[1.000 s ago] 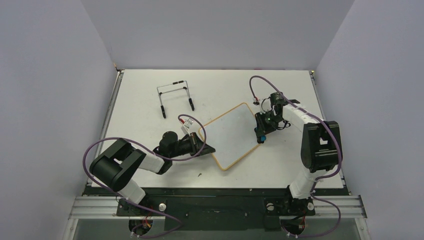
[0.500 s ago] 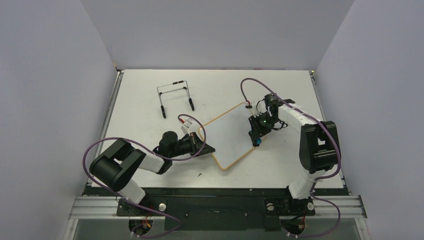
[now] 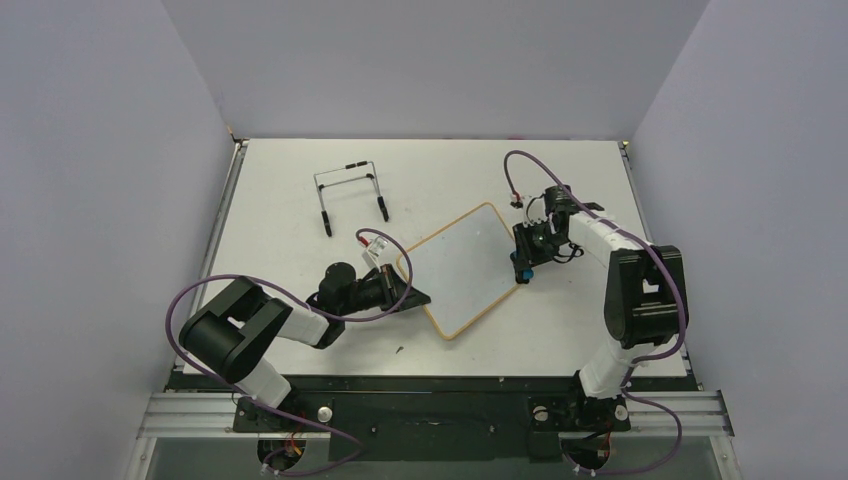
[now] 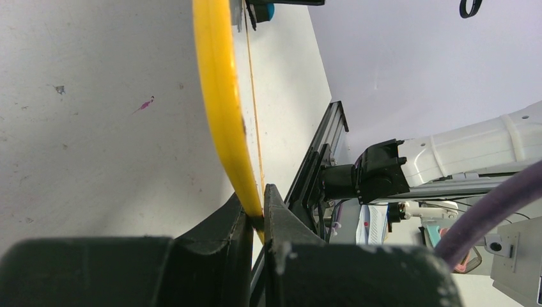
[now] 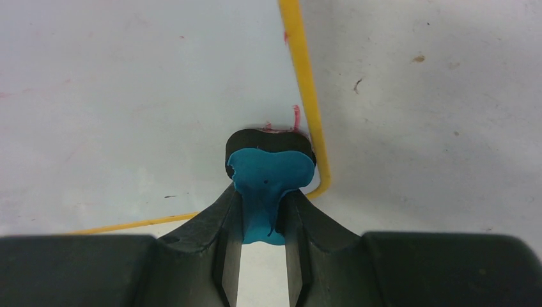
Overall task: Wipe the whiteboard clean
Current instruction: Erase the whiteboard at the whiteboard stand.
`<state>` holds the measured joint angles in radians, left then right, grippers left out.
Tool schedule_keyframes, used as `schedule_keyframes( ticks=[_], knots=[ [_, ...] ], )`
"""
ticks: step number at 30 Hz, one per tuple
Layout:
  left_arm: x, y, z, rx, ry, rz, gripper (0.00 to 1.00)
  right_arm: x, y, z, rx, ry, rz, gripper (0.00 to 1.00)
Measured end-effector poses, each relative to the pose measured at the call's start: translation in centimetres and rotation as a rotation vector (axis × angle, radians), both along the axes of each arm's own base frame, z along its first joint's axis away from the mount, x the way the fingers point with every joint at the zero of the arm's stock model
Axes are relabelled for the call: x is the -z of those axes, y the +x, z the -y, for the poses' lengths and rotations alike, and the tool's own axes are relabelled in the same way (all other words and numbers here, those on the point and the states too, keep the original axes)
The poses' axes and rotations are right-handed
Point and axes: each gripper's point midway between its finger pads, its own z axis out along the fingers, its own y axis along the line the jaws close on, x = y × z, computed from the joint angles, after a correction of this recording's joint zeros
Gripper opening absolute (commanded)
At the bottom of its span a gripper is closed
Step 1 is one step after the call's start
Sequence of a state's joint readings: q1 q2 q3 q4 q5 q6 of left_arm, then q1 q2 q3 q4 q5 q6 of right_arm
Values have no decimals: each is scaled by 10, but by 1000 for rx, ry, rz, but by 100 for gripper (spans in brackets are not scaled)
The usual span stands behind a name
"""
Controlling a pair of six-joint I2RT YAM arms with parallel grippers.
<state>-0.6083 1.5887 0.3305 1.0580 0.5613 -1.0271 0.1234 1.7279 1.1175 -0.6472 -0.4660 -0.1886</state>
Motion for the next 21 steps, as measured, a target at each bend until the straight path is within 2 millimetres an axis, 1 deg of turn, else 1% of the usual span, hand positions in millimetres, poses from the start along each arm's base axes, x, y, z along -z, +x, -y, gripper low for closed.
schedule_keyframes(
  ticks=[2, 7, 13, 15, 17, 21],
  knots=[
    [0, 0, 0, 2, 0, 0, 0, 2, 1, 4, 12, -12, 2, 0],
    [0, -1, 0, 3, 0, -1, 0, 1, -2, -2, -32, 3, 3, 0],
    [0, -1, 0, 2, 0, 0, 0, -12, -26, -38, -184, 119, -22, 0],
    [0, -1, 0, 3, -1, 1, 0, -18, -27, -45, -202, 140, -12, 0],
    [0, -3, 1, 14, -1, 0, 0, -24, -23, -47, -196, 147, 11, 0],
    [-1, -8, 3, 38, -4, 0, 0, -27, -1, -30, -122, 107, 65, 0]
  ],
)
